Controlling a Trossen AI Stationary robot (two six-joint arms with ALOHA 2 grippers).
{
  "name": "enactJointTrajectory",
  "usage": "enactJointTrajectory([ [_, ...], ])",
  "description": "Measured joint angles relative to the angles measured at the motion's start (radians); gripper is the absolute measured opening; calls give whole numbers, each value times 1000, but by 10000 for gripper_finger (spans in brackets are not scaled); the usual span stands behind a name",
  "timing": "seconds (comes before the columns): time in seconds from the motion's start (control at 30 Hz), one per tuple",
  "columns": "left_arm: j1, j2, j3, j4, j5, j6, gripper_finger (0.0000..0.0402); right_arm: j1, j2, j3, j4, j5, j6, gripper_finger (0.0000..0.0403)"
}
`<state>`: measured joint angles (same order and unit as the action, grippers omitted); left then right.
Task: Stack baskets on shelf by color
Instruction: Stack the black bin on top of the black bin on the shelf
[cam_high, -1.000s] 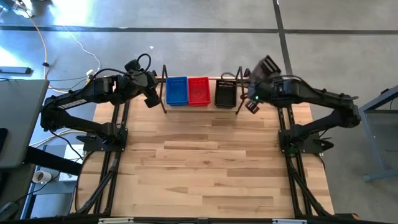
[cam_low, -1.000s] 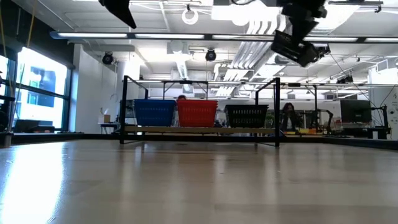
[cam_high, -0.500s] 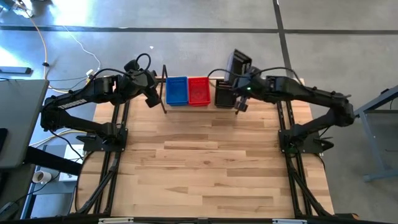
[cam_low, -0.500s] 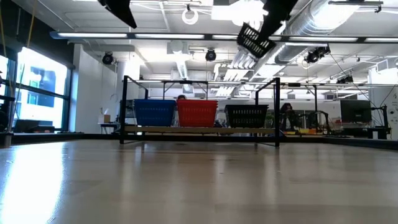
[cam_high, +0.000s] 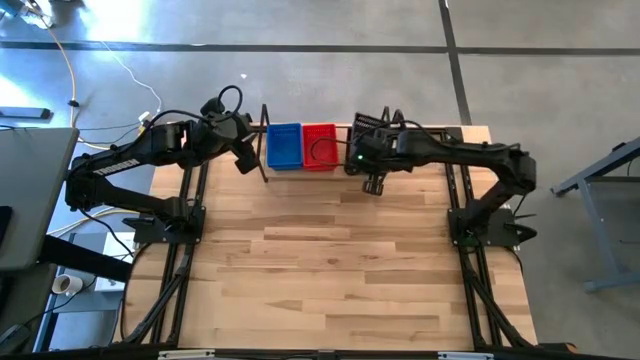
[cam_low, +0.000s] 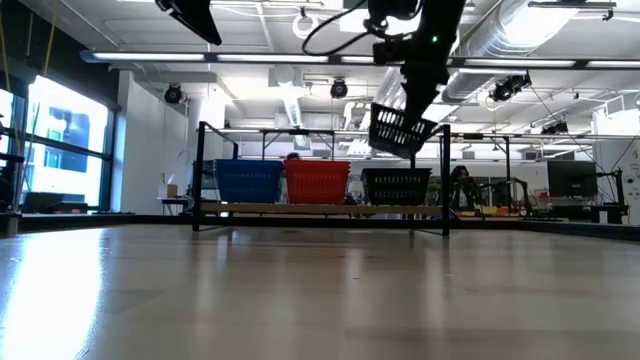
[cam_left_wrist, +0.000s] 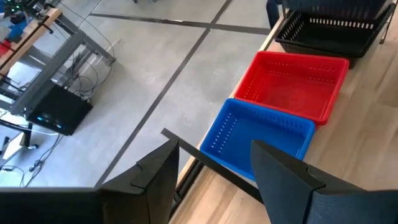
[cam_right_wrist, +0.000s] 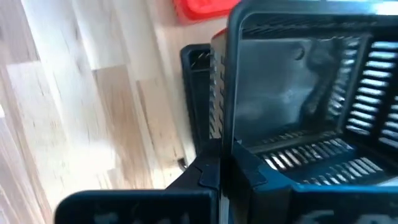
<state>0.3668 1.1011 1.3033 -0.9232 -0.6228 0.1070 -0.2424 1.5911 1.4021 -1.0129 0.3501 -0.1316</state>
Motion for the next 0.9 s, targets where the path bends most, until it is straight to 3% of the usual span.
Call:
enactJointTrajectory([
  [0.3,0,0,0,0,0,0,188,-20,92,0,2,-14,-32,0],
  [0.9,0,0,0,0,0,0,188,-68,107,-1,9,-70,-155,0],
])
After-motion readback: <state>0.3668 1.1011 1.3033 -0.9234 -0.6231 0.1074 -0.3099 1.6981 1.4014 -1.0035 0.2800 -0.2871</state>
